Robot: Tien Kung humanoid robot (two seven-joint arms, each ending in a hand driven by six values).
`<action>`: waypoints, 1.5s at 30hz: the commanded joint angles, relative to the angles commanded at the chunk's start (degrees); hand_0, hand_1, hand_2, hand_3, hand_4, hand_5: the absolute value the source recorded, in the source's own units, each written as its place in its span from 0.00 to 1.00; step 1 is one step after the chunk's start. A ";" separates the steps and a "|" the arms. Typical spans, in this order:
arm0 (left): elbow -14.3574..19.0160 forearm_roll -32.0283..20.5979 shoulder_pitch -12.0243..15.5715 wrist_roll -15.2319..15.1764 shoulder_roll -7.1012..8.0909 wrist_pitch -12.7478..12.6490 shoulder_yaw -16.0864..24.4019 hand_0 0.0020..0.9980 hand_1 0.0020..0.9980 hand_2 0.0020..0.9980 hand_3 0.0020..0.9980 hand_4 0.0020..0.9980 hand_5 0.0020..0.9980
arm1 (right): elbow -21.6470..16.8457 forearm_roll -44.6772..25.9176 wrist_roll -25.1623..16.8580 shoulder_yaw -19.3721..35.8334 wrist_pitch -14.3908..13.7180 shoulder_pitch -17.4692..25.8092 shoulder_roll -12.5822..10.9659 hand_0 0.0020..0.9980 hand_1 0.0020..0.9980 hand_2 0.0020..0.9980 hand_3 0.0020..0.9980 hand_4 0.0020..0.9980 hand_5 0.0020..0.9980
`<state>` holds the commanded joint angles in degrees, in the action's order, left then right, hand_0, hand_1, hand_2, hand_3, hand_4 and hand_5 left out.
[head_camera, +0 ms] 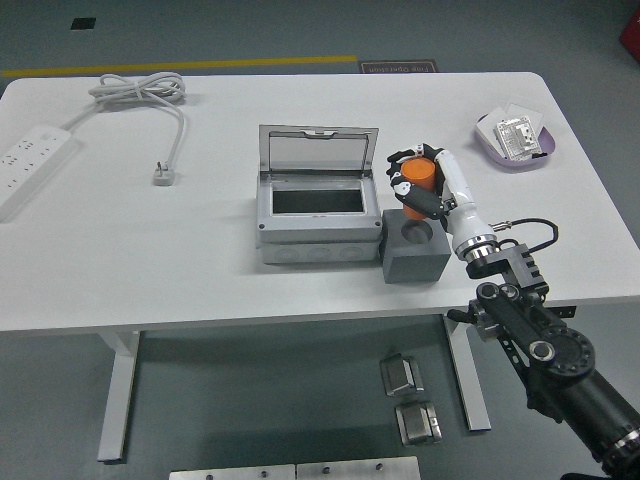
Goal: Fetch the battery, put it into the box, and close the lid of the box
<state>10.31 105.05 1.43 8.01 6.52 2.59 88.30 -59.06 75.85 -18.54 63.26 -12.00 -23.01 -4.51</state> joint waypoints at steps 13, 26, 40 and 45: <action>0.00 1.39 -0.19 0.56 0.26 0.19 1.70 0.61 0.63 0.64 0.68 0.72 0.20 | 2.25 12.75 5.27 -11.29 -1.09 -8.53 0.93 0.08 0.24 0.42 0.39 0.00 0.00; 0.00 2.37 -0.31 1.13 0.45 0.49 2.78 0.61 0.63 0.64 0.68 0.72 0.21 | 10.09 23.00 7.31 -21.45 -0.23 -18.17 2.84 0.06 0.25 0.42 0.39 0.00 0.00; 0.00 1.95 -0.56 1.19 0.41 0.57 2.12 0.61 0.63 0.64 0.68 0.72 0.22 | 21.03 26.34 7.35 -28.22 -0.22 -24.24 4.51 0.14 0.29 0.44 0.41 0.02 0.00; 0.00 2.34 -0.52 1.24 0.40 0.58 2.47 0.61 0.63 0.64 0.68 0.72 0.22 | 22.19 26.55 7.77 -28.71 0.37 -25.06 4.51 0.14 0.29 0.44 0.41 0.02 0.00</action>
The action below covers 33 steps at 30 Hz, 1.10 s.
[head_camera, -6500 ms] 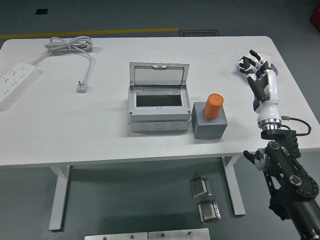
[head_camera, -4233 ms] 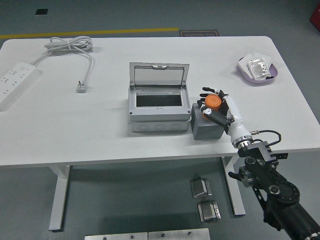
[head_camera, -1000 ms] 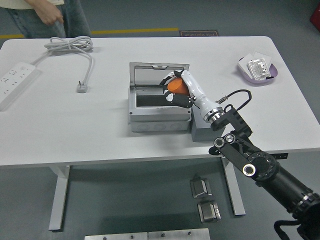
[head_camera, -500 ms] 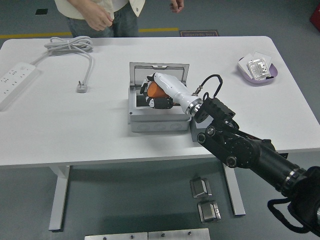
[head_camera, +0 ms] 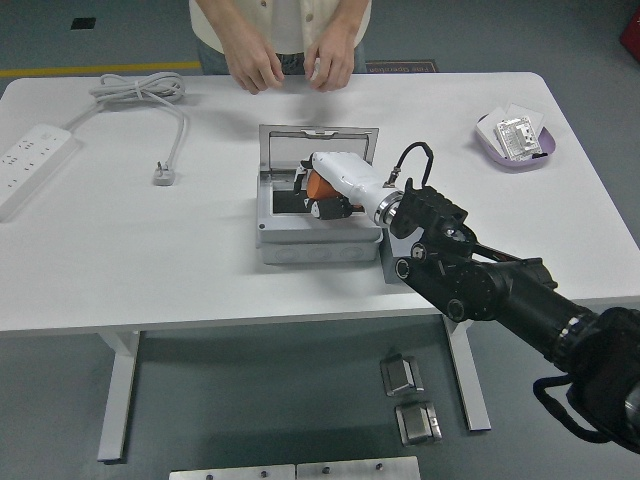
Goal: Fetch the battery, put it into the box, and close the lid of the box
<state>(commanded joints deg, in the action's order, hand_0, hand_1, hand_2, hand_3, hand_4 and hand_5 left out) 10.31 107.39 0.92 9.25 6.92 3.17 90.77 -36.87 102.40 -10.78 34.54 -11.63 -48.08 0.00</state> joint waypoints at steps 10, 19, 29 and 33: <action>0.00 -0.61 -0.12 -0.16 0.03 -0.06 -0.84 0.61 0.63 0.64 0.68 0.72 0.21 | 1.37 -1.26 -0.24 0.02 1.24 -0.75 0.00 0.18 0.31 0.44 0.44 0.05 0.00; 0.00 -0.86 -0.21 -0.23 0.12 -0.05 -1.33 0.61 0.63 0.63 0.68 0.71 0.21 | 2.33 -1.87 -0.88 0.64 2.37 -1.29 0.00 0.24 0.41 0.55 0.66 0.32 0.01; 0.00 -0.96 -0.19 -0.14 0.23 -0.02 -1.55 0.61 0.63 0.63 0.68 0.71 0.21 | 2.48 -2.97 -1.68 0.93 3.48 -0.90 0.00 0.31 0.46 0.58 0.67 0.59 0.28; 0.00 -1.02 -0.23 -0.14 0.26 -0.03 -1.74 0.61 0.63 0.63 0.68 0.71 0.21 | 2.27 -3.36 -1.82 1.01 3.60 -0.71 0.00 0.47 0.53 0.61 0.72 0.80 0.46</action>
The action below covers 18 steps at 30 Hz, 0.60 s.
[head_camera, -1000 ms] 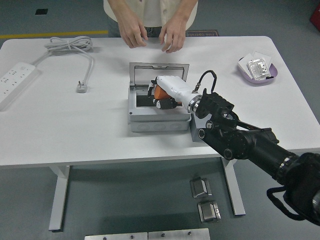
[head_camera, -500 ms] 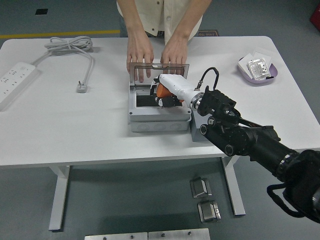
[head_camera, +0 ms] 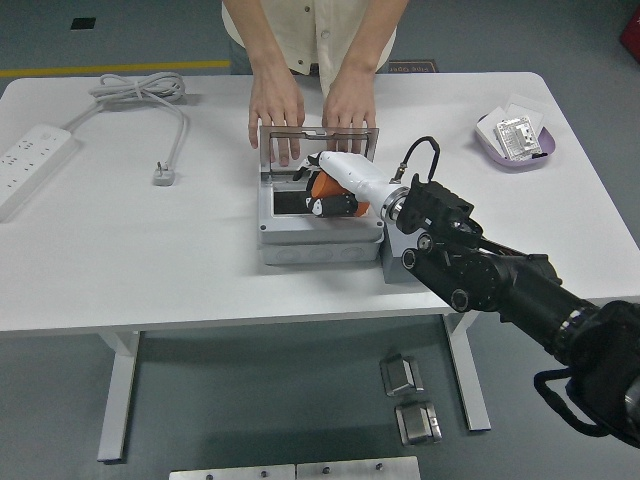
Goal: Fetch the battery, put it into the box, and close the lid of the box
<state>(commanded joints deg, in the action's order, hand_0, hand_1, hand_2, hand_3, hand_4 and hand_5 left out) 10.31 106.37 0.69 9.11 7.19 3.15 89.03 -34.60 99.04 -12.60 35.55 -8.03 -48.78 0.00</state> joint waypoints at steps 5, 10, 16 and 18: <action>0.00 -0.06 -0.09 0.01 0.01 -0.01 -0.31 0.61 0.63 0.63 0.68 0.71 0.20 | -0.19 -0.21 -0.04 0.17 0.05 0.19 0.00 0.68 0.59 0.64 0.75 0.86 0.51; 0.00 -0.02 -0.14 0.08 -0.01 0.07 -0.43 0.61 0.63 0.63 0.68 0.71 0.20 | -0.71 -0.31 -0.10 0.68 0.12 0.30 0.00 0.70 0.60 0.63 0.75 0.88 0.52; 0.00 -0.28 -0.18 0.08 -0.15 0.20 -0.76 0.61 0.63 0.63 0.68 0.71 0.20 | -3.15 0.47 0.52 1.86 0.71 0.69 0.00 0.72 0.59 0.64 0.75 0.89 0.53; 0.00 -0.23 -0.13 0.11 -0.24 0.26 -0.75 0.61 0.63 0.63 0.68 0.71 0.20 | -4.70 0.90 1.14 2.54 1.26 1.01 0.00 0.72 0.59 0.64 0.75 0.89 0.53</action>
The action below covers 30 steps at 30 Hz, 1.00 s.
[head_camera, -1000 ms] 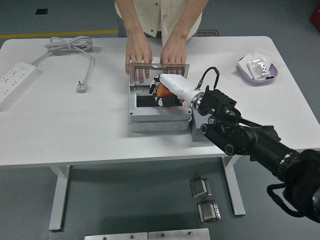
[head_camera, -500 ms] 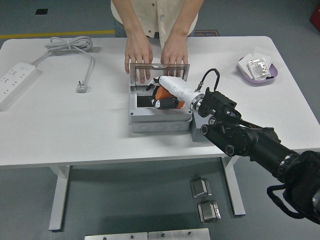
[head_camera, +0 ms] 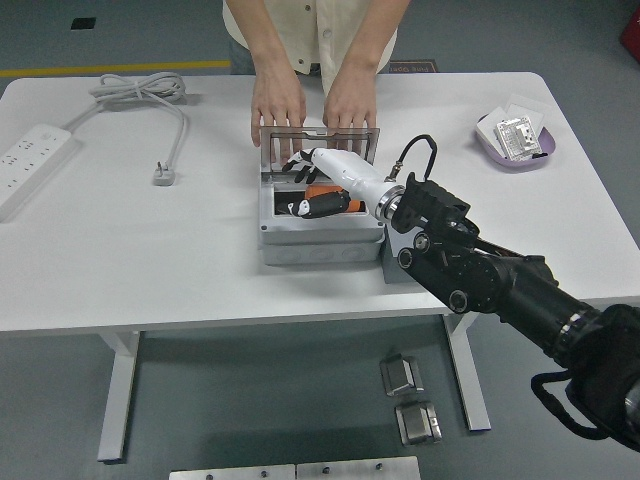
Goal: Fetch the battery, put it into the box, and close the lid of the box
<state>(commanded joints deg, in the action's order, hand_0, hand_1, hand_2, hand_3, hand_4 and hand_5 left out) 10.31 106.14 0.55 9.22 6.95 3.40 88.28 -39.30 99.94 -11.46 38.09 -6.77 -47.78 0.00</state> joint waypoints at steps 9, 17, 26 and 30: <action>0.00 0.49 0.40 0.17 -0.44 0.08 0.88 0.61 0.63 0.63 0.68 0.71 0.20 | -9.81 -0.46 4.71 5.57 4.54 2.36 -2.30 0.72 0.56 0.63 0.75 0.91 0.54; 0.00 0.37 0.33 0.27 -0.63 0.12 0.79 0.61 0.63 0.63 0.68 0.71 0.20 | -10.67 -0.67 5.23 10.12 5.28 1.38 -4.31 0.66 0.54 0.62 0.74 0.92 0.57; 0.00 1.09 0.52 0.58 -0.83 0.25 1.43 0.61 0.63 0.63 0.68 0.71 0.19 | -9.74 -0.76 5.52 12.13 4.98 0.07 -5.03 0.65 0.53 0.62 0.74 0.92 0.57; 0.00 1.20 0.59 0.64 -0.91 0.30 1.35 0.61 0.63 0.63 0.68 0.71 0.19 | -9.24 -1.09 5.36 12.19 4.83 -0.49 -5.05 0.65 0.54 0.62 0.74 0.92 0.58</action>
<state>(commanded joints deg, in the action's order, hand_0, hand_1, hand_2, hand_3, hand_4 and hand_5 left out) 10.31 107.34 1.15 9.87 6.04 3.70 89.63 -48.54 98.86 -6.10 50.28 -1.94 -48.26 -5.05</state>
